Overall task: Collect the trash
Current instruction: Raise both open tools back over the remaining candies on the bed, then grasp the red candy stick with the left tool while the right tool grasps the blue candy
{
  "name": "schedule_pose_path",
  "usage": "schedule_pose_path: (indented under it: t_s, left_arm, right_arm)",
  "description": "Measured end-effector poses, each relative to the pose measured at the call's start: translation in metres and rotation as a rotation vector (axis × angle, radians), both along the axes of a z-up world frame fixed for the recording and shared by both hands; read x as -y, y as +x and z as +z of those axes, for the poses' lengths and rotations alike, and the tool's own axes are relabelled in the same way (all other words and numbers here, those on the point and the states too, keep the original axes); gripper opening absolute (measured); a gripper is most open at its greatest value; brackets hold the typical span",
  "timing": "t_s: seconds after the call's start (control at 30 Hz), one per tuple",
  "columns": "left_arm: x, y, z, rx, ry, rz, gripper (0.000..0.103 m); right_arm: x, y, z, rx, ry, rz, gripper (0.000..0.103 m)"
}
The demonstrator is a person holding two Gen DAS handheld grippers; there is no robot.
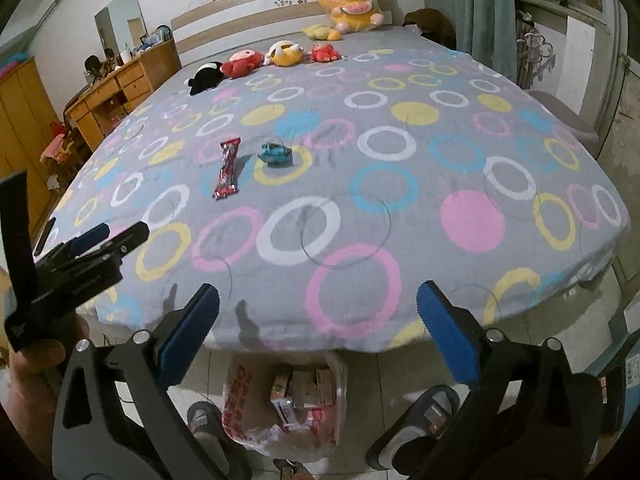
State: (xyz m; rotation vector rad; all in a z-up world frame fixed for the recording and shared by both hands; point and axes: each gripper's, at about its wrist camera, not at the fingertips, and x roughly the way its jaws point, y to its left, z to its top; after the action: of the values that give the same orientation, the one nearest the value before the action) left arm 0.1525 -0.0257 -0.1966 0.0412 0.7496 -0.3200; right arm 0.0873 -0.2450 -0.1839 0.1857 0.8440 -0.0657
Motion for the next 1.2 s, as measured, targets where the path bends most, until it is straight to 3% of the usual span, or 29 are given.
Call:
schedule_pose_path:
  t_s: [0.4, 0.67, 0.9, 1.2]
  left_arm:
    - [-0.002, 0.055, -0.007, 0.007, 0.025, 0.04, 0.09]
    - [0.019, 0.096, -0.017, -0.005, 0.054, 0.011, 0.091]
    - [0.028, 0.13, -0.026, -0.053, 0.042, 0.023, 0.091]
    - [0.034, 0.168, -0.05, -0.14, 0.058, 0.081, 0.091]
  right_arm:
    - [-0.004, 0.062, 0.051, 0.051, -0.018, 0.04, 0.097]
    - [-0.011, 0.119, 0.064, 0.048, -0.034, 0.053, 0.097]
    - [-0.003, 0.172, 0.057, 0.008, -0.011, 0.048, 0.097]
    - [-0.011, 0.239, 0.018, -0.094, -0.003, 0.067, 0.097]
